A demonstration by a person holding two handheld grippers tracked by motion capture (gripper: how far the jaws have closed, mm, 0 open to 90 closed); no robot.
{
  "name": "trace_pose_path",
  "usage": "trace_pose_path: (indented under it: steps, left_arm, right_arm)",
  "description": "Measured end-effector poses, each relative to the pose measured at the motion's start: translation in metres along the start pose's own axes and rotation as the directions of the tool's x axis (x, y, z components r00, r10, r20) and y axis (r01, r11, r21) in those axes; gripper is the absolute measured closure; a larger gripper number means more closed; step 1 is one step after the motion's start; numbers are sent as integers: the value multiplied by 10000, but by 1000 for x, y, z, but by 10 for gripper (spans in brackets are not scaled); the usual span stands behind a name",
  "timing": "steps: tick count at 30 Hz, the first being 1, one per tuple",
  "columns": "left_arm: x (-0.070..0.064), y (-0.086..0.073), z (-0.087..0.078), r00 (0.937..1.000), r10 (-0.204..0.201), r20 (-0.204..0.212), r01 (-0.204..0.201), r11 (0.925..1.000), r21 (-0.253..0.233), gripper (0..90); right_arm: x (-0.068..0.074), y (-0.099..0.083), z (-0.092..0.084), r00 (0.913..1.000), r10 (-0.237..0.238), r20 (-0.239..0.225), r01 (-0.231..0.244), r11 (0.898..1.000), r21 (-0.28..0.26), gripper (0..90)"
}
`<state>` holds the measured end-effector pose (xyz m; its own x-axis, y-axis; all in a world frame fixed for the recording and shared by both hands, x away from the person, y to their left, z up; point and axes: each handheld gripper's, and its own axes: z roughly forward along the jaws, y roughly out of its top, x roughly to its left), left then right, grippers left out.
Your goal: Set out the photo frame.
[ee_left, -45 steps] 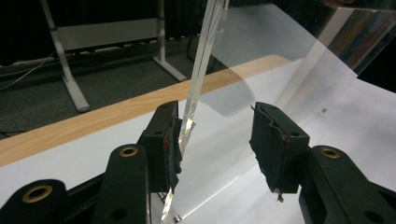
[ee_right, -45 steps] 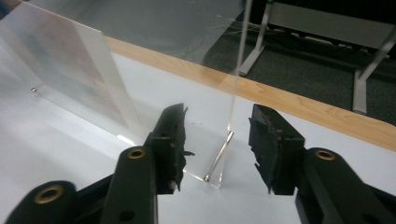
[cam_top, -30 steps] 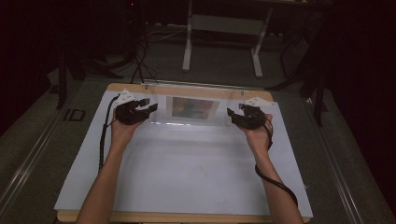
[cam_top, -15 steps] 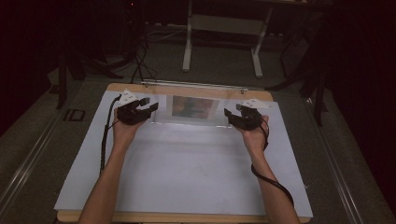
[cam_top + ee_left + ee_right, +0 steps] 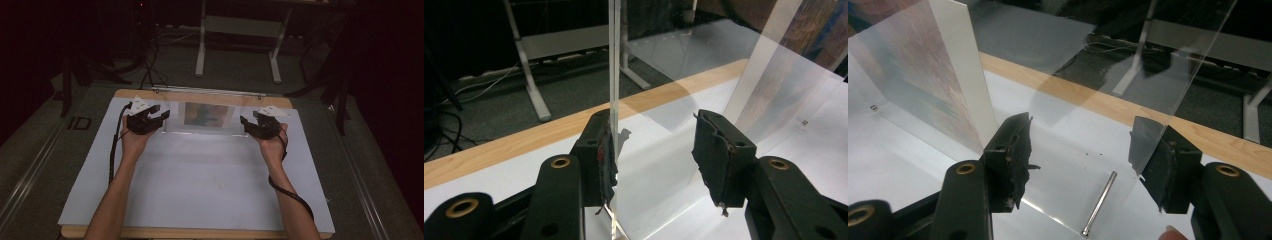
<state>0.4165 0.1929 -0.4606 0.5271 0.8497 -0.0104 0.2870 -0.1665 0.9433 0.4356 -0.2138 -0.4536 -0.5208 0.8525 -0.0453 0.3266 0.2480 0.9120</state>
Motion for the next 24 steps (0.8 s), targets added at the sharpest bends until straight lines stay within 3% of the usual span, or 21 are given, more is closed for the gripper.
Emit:
trace_pose_path:
  steps: [11, 16, 24]
  left_arm:
    - [-5, 0, -10, 9982, -589, 83, 587, 9982, 144, 539]
    - [-8, -1, -19, 9935, -1108, 248, 1100, 9934, 330, 544]
    - [-14, -2, -33, 9897, -1406, 273, 1391, 9889, 522, 545]
  right_arm:
    - [-1, 1, -8, 9982, 472, -366, -470, 9989, 62, 413]
    - [5, 3, -19, 9962, 749, -438, -740, 9970, 216, 413]
    - [14, 1, -30, 9939, 982, -492, -959, 9943, 472, 412]
